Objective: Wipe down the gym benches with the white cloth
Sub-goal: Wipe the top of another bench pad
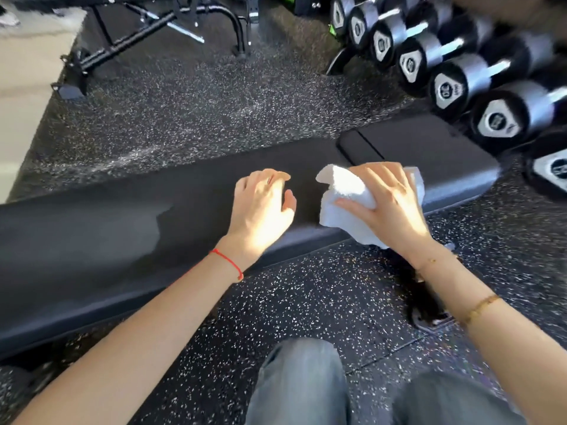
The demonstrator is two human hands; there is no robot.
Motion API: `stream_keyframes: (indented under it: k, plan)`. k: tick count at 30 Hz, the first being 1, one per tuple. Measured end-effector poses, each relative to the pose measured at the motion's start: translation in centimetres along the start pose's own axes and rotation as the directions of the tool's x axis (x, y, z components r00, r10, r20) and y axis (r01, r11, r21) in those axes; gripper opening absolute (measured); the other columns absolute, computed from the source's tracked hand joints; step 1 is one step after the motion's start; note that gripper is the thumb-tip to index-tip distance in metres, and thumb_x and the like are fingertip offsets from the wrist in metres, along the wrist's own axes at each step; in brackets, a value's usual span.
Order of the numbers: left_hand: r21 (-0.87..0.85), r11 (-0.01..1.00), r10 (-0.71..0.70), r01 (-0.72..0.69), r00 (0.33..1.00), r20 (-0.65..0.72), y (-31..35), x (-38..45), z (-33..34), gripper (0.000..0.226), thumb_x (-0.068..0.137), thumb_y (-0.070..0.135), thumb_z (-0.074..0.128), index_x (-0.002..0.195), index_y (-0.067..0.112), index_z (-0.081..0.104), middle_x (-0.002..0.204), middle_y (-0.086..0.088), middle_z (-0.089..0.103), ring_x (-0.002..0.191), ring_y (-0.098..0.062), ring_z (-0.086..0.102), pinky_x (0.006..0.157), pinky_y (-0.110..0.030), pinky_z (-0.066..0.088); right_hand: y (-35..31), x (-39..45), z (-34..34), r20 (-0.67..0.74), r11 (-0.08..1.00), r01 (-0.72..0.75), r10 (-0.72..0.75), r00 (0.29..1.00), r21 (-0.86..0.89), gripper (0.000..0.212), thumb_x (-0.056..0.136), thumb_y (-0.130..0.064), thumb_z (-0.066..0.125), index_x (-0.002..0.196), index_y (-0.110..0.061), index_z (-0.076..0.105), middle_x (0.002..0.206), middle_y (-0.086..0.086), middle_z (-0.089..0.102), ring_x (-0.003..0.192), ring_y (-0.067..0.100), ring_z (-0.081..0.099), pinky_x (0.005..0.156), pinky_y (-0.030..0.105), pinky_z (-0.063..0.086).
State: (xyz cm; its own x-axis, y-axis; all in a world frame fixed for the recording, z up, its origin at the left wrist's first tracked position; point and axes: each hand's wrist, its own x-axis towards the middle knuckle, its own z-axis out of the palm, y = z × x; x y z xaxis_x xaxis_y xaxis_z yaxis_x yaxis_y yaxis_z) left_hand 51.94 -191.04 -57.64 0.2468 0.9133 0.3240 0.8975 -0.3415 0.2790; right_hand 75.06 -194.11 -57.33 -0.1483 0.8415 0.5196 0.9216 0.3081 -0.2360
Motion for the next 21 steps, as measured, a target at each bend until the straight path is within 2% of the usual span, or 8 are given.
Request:
stream_keyframes:
  k: [4, 6, 8, 12, 14, 17, 21]
  plan:
    - [-0.019, 0.999, 0.047, -0.046, 0.999, 0.019, 4.6, 2.1, 1.6, 0.038, 0.096, 0.028, 0.047, 0.129, 0.016, 0.059, 0.131, -0.002, 0.061, 0.126, -0.022, 0.051, 0.107, -0.038, 0.032, 4.9, -0.6, -2.6, -0.031, 0.998, -0.033, 0.032, 0.999, -0.054, 0.048, 0.09, -0.062, 0.052, 0.124, -0.029, 0.057, 0.124, -0.002, 0.06, 0.118, 0.025, 0.044, 0.098, 0.045, 0.036]
    - [0.007, 0.999, 0.05, -0.05, 0.999, 0.016, 6.9, 2.7, 3.0, 0.039, 0.096, 0.03, 0.045, 0.131, 0.016, 0.057, 0.132, -0.002, 0.059, 0.126, -0.022, 0.05, 0.107, -0.038, 0.032, 7.8, -1.2, -2.9, -0.07, 0.994, 0.014, -0.021, 0.997, -0.108, 0.052, 0.092, -0.062, 0.052, 0.124, -0.023, 0.06, 0.122, 0.001, 0.06, 0.115, 0.029, 0.048, 0.095, 0.048, 0.042]
    - [0.057, 0.998, 0.036, -0.037, 0.999, 0.018, 8.7, 3.3, 4.8, 0.042, 0.097, 0.032, 0.041, 0.133, 0.016, 0.054, 0.134, -0.001, 0.055, 0.126, -0.022, 0.048, 0.108, -0.038, 0.032, 10.6, -1.8, -2.3, -0.058, 0.983, 0.064, -0.075, 0.996, -0.17, 0.058, 0.093, -0.065, 0.046, 0.128, -0.02, 0.059, 0.124, 0.002, 0.059, 0.115, 0.031, 0.049, 0.094, 0.045, 0.04]
    - [0.138, 0.987, -0.085, 0.082, 0.996, 0.017, 11.1, 3.6, 8.2, 0.045, 0.098, 0.034, 0.036, 0.137, 0.016, 0.048, 0.141, -0.002, 0.048, 0.134, -0.025, 0.04, 0.112, -0.043, 0.029, 15.4, -4.1, 0.6, 0.057, 0.942, 0.242, -0.235, 0.97, -0.232, 0.07, 0.095, -0.067, 0.04, 0.146, -0.02, 0.047, 0.143, 0.006, 0.049, 0.124, 0.035, 0.046, 0.099, 0.047, 0.037]
    - [0.163, 0.977, -0.135, 0.136, 0.991, -0.019, 12.0, 3.6, 9.0, 0.045, 0.098, 0.033, 0.037, 0.137, 0.015, 0.05, 0.143, -0.004, 0.047, 0.136, -0.027, 0.038, 0.114, -0.047, 0.028, 17.4, -4.9, 1.4, 0.05, 0.91, 0.304, -0.303, 0.952, -0.283, 0.072, 0.097, -0.067, 0.037, 0.151, -0.021, 0.039, 0.151, 0.005, 0.043, 0.128, 0.034, 0.044, 0.103, 0.047, 0.036]
    - [0.166, 0.964, -0.197, 0.208, 0.977, -0.084, 12.5, 3.4, 9.4, 0.045, 0.097, 0.032, 0.039, 0.135, 0.013, 0.052, 0.142, -0.008, 0.049, 0.135, -0.028, 0.041, 0.114, -0.047, 0.03, 19.7, -4.6, 1.6, -0.008, 0.88, 0.378, -0.396, 0.918, -0.287, 0.071, 0.097, -0.066, 0.042, 0.15, -0.02, 0.042, 0.152, 0.004, 0.045, 0.13, 0.032, 0.048, 0.106, 0.044, 0.036]
    - [0.208, 0.951, -0.206, 0.227, 0.971, -0.118, 12.9, 3.3, 9.6, 0.044, 0.097, 0.032, 0.037, 0.133, 0.013, 0.053, 0.138, -0.007, 0.053, 0.134, -0.028, 0.043, 0.112, -0.046, 0.032, 19.5, -2.8, 2.7, -0.061, 0.851, 0.46, -0.488, 0.871, -0.253, 0.074, 0.094, -0.068, 0.048, 0.146, -0.016, 0.049, 0.146, 0.005, 0.052, 0.129, 0.033, 0.053, 0.106, 0.046, 0.04]
